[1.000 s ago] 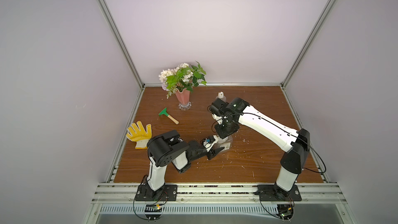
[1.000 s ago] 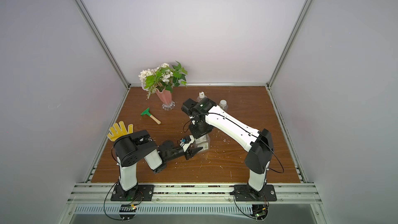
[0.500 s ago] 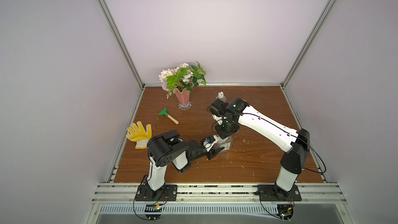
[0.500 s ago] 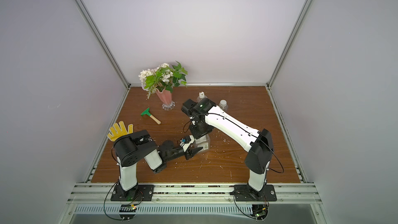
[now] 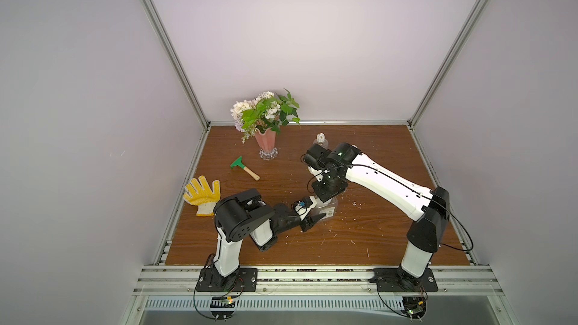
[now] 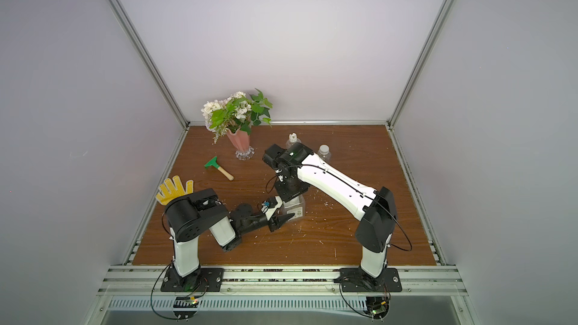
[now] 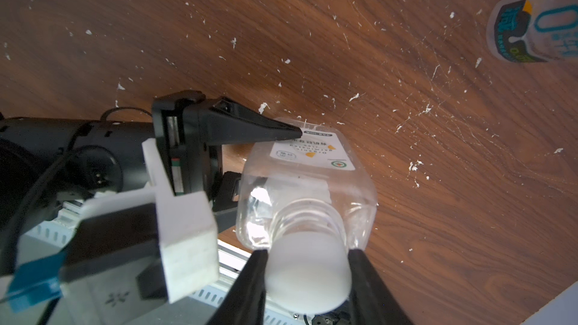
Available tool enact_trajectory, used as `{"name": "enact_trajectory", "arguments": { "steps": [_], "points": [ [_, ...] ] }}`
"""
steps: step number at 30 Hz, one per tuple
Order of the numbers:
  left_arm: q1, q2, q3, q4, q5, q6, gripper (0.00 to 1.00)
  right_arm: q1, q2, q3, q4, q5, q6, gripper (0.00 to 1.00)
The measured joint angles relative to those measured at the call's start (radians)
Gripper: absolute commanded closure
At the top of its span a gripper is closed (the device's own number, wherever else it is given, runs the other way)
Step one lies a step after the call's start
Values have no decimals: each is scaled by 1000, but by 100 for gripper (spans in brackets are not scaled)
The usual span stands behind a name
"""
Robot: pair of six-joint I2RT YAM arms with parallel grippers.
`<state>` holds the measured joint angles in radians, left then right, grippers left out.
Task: Screw on the bottle caps
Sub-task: Screw the bottle cap onto the plastic bottle.
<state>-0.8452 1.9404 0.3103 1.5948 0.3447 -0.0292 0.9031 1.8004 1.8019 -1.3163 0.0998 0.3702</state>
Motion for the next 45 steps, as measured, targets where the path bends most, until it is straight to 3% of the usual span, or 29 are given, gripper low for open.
{"name": "enact_trajectory", "arguments": {
  "steps": [26,45],
  "points": [
    [0,2,0,2,-1,0,47,0,24,27,-15,-1,-10,55],
    [0,2,1,2,2,0,47,0,24,53,-15,0,-16,43]
  ]
}}
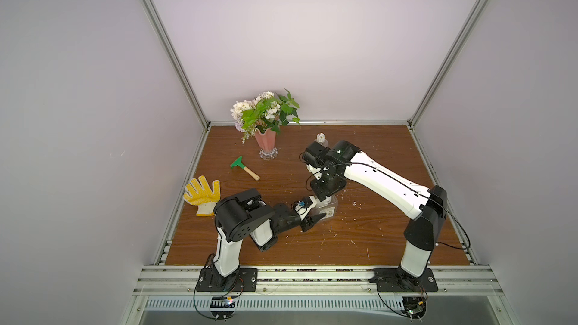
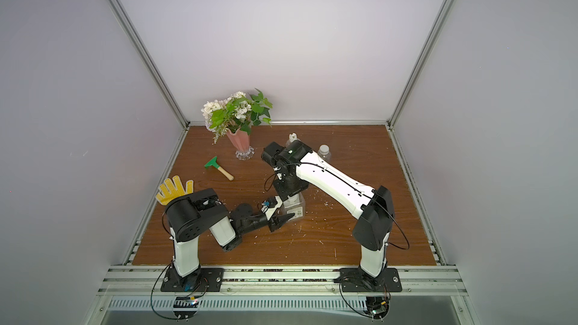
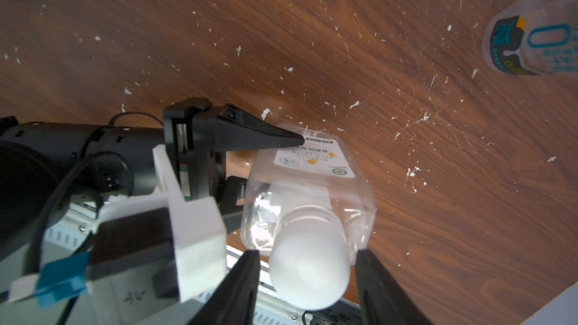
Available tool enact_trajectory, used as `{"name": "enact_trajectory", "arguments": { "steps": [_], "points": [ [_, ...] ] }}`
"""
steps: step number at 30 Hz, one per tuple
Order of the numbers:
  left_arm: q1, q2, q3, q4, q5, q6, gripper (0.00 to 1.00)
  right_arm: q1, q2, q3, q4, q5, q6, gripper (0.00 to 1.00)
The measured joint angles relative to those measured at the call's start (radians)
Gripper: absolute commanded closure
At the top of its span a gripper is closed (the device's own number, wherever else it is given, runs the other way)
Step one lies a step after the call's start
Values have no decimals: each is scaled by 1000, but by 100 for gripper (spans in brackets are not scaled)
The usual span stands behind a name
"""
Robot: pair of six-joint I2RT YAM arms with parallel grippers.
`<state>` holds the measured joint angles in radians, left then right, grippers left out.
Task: Screw on the bottle caps
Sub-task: Screw the bottle cap onto the plastic bottle.
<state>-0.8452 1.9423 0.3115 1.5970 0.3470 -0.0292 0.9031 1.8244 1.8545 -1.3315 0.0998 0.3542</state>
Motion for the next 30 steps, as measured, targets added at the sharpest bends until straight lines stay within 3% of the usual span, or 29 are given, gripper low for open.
{"name": "enact_trajectory", "arguments": {
  "steps": [30],
  "points": [
    [0,0,0,-1,7,3,47,-28,-64,-71,15,53,3,48]
  ]
}}
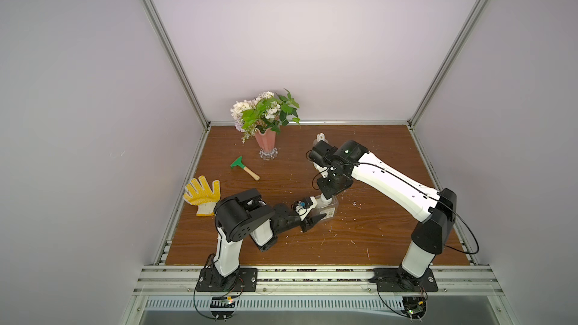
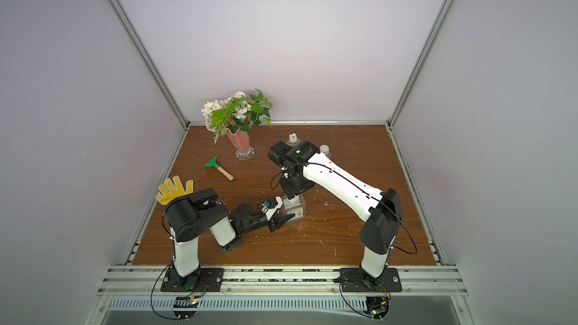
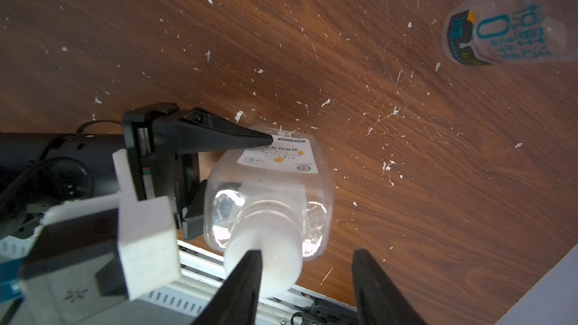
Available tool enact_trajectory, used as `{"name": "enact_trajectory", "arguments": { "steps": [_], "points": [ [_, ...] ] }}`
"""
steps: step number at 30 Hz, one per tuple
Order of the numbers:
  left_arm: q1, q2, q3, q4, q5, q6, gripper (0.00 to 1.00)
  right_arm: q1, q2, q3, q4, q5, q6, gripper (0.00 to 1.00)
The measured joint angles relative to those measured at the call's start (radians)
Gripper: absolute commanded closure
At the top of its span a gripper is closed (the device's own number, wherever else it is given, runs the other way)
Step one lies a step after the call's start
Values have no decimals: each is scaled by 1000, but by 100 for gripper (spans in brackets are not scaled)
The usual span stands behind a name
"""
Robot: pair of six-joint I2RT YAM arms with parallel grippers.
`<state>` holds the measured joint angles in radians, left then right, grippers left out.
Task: Screw on the bottle caps
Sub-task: Screw the bottle cap onto the plastic bottle.
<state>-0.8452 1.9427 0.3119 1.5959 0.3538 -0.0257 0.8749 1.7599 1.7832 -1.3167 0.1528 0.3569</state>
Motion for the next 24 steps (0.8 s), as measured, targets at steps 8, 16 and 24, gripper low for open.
{"name": "enact_trajectory", "arguments": {
  "steps": [8,16,24],
  "points": [
    [0,2,0,1,0,1,47,0,-23,-29,10,-1,2,49],
    [0,3,2,2,1,0,47,0,-38,-48,6,-14,6,49],
    [0,4,2,2,1,0,47,1,-51,-68,7,-28,10,49]
  ]
}}
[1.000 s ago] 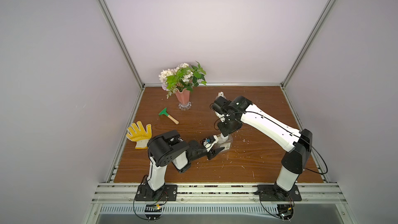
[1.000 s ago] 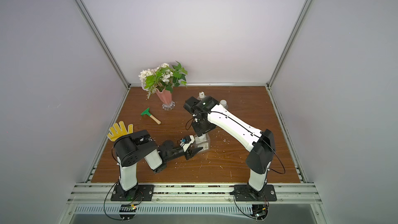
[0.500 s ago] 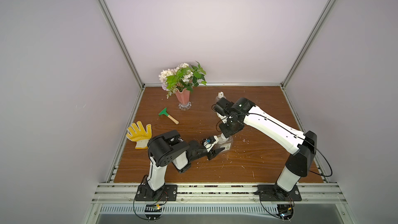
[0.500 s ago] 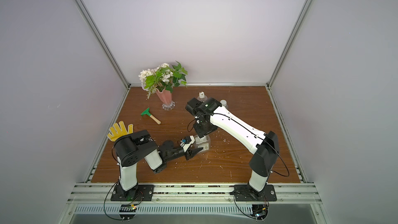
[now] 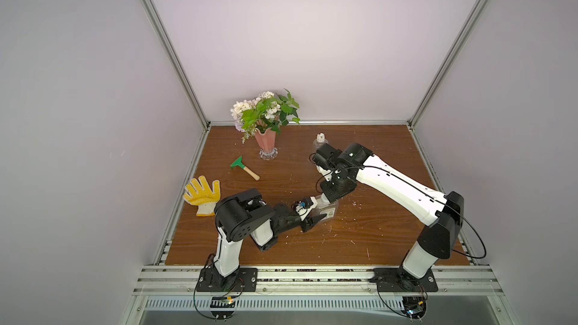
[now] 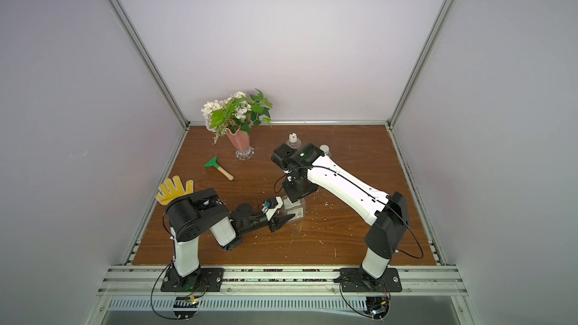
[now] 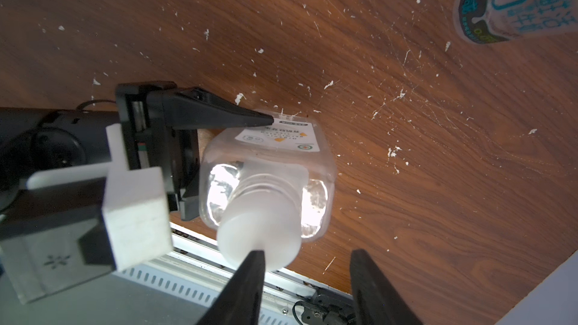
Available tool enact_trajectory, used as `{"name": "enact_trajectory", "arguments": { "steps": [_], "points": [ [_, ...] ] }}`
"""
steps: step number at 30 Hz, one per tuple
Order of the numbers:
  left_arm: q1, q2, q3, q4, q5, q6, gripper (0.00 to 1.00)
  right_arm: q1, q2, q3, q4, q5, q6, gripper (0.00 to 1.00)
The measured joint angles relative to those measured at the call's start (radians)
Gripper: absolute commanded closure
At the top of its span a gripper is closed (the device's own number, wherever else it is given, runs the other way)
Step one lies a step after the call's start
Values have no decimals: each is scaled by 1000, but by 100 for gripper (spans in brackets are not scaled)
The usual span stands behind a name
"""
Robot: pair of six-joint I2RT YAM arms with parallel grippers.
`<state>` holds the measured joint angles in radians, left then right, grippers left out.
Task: Screw on the bottle caps
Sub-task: Screw the bottle cap onto the plastic bottle.
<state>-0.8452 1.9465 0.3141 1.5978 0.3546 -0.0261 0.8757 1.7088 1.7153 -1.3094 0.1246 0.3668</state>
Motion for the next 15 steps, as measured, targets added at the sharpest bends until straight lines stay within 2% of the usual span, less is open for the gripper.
{"name": "enact_trajectory", "arguments": {
  "steps": [15],
  "points": [
    [0,0,1,0,0,0,47,0,19,48,10,0,0,50]
  ]
}}
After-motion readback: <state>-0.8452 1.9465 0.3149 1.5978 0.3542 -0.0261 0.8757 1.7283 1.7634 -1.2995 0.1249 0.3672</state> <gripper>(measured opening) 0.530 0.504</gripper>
